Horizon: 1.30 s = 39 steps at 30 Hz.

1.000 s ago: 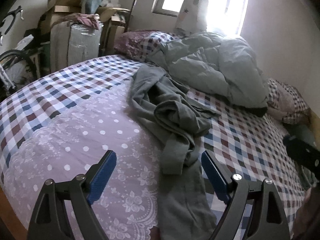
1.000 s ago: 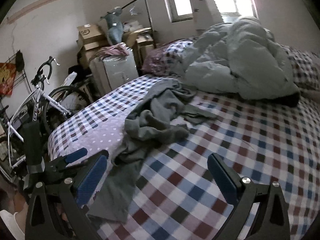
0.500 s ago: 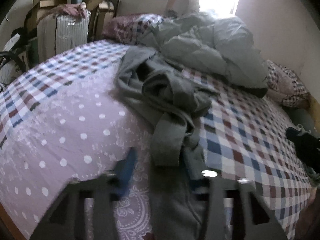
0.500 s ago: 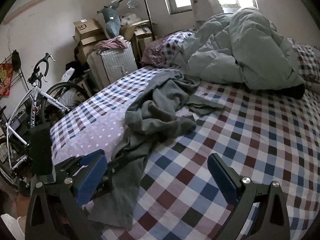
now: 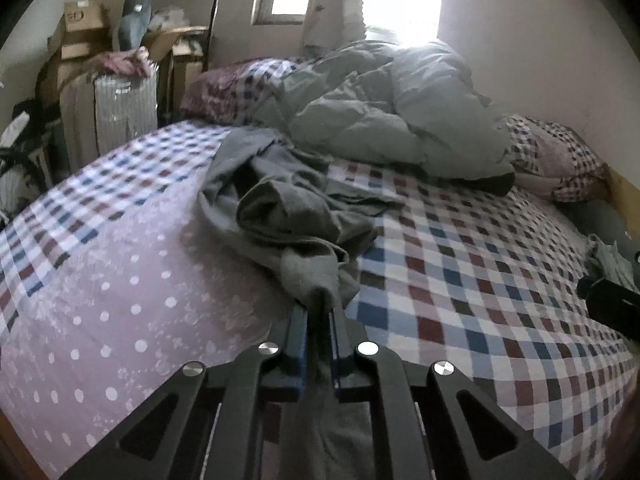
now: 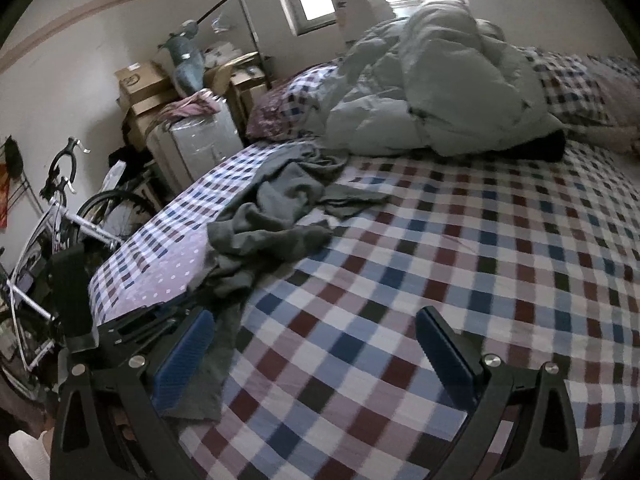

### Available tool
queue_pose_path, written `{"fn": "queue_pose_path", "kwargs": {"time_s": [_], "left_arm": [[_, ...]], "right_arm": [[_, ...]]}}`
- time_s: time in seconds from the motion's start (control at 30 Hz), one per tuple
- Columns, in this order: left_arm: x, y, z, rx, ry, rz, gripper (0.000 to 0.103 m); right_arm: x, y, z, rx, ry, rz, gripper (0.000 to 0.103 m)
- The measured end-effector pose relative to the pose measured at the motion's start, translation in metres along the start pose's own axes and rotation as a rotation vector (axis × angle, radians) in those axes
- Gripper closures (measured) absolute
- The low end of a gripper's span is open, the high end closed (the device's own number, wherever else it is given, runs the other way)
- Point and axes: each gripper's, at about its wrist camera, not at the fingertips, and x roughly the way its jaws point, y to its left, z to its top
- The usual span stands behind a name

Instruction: Fold clothes

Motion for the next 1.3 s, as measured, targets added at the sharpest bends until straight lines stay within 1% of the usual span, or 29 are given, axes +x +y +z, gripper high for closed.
{"fn": "queue_pose_path", "kwargs": {"time_s": [0.2, 0.3, 0.37, 0.5, 0.6, 0.7, 0.8, 0.83, 0.87, 0.97, 1.1, 1.13, 1.2, 1.27, 1.3], "left_arm": [[-0.012, -0.025, 0.000, 0.073, -0.053, -0.023, 0.097], [-0.019, -0.034, -0.006, 0.102, -0.059, -0.061, 0.098], [-0.021, -0.037, -0.009, 0.122, -0.060, -0.054, 0.098], [-0.022, -0.024, -0.008, 0.084, -0.057, -0.063, 0.098], [-0.022, -0.013, -0.007, 0.046, -0.056, -0.070, 0.098], [-0.024, -0.003, -0.007, 0.013, -0.052, -0.079, 0.098], [-0.025, 0.007, -0.010, -0.020, -0.037, -0.084, 0.098], [-0.025, 0.011, -0.011, -0.032, -0.031, -0.087, 0.098], [-0.025, 0.015, -0.011, -0.045, -0.025, -0.091, 0.098], [-0.025, 0.025, -0.013, -0.080, -0.010, -0.096, 0.098], [-0.024, 0.037, -0.015, -0.120, 0.003, -0.099, 0.098], [-0.023, 0.039, -0.015, -0.127, 0.005, -0.100, 0.098], [-0.022, 0.045, -0.016, -0.146, 0.009, -0.101, 0.098], [-0.022, 0.050, -0.015, -0.169, 0.011, -0.103, 0.098], [-0.023, 0.052, -0.015, -0.182, 0.010, -0.104, 0.098]], "right_arm": [[-0.016, -0.016, -0.001, 0.016, -0.014, -0.008, 0.000], [-0.015, -0.015, 0.005, 0.001, -0.015, 0.012, 0.000], [-0.011, -0.008, 0.013, -0.028, -0.017, 0.035, 0.000], [0.003, 0.015, 0.031, -0.095, -0.023, 0.099, 0.000], [0.021, 0.037, 0.044, -0.157, -0.011, 0.141, 0.000], [0.043, 0.057, 0.053, -0.217, 0.013, 0.172, 0.004], [0.070, 0.072, 0.060, -0.247, 0.058, 0.193, 0.014], [0.079, 0.075, 0.061, -0.251, 0.073, 0.192, 0.021], [0.089, 0.078, 0.063, -0.256, 0.089, 0.189, 0.024], [0.117, 0.088, 0.064, -0.269, 0.132, 0.188, 0.031], [0.147, 0.100, 0.062, -0.292, 0.174, 0.170, 0.034], [0.153, 0.102, 0.062, -0.296, 0.183, 0.162, 0.036], [0.164, 0.105, 0.061, -0.303, 0.201, 0.143, 0.045], [0.170, 0.103, 0.061, -0.293, 0.207, 0.133, 0.066], [0.173, 0.101, 0.061, -0.285, 0.209, 0.130, 0.071]]}}
